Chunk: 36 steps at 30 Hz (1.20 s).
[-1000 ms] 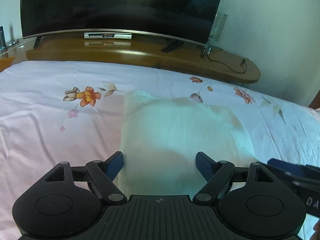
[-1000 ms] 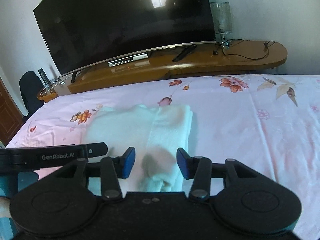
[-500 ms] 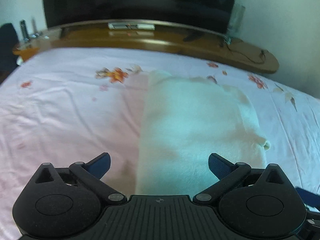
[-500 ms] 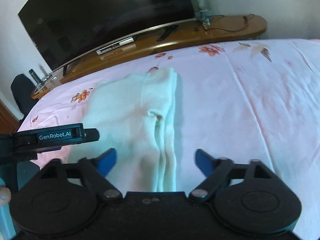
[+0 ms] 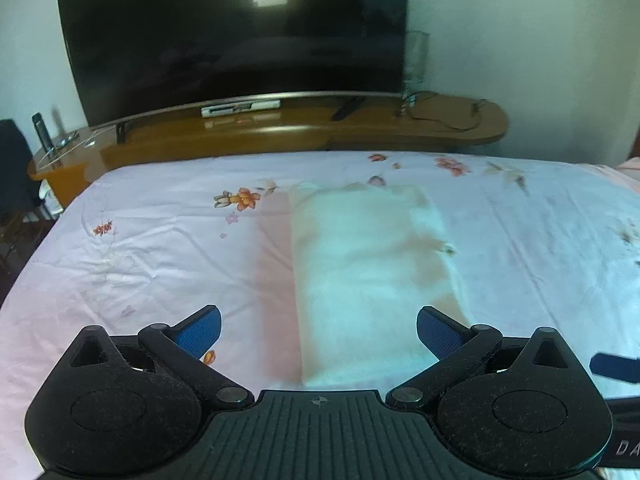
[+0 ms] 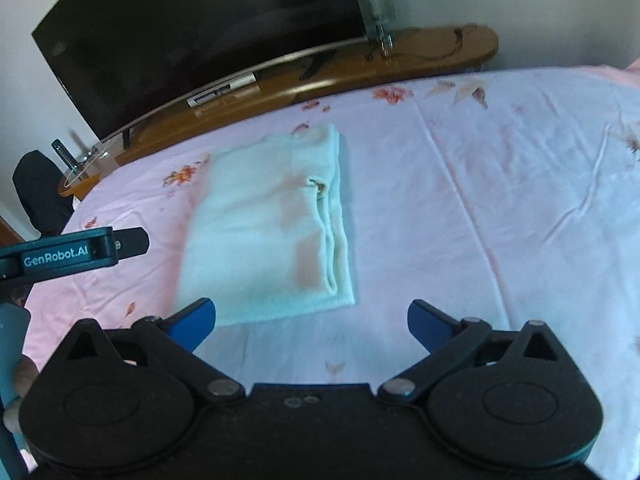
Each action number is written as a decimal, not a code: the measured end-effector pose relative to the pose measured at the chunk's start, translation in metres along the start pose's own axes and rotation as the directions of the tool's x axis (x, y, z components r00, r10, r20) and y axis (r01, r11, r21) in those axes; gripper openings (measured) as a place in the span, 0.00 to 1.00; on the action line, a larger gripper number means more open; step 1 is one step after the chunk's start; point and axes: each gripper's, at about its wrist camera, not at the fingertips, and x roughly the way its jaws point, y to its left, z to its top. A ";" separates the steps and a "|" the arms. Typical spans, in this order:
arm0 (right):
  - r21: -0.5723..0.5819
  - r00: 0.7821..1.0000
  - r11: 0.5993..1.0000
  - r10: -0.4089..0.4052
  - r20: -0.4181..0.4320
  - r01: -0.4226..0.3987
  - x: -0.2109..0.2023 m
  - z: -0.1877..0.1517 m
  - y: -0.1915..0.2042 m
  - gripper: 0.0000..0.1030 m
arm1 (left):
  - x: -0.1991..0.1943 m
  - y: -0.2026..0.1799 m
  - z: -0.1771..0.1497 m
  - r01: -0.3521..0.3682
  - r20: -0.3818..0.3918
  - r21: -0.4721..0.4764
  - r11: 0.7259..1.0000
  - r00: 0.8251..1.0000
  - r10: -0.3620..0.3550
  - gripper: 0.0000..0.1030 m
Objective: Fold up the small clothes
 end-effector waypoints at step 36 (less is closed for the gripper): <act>-0.217 0.949 0.970 -0.036 0.314 0.109 -0.192 -0.056 -0.013 1.00 | -0.184 -0.058 -0.090 -0.054 0.093 -0.166 0.985 0.993 0.071 1.00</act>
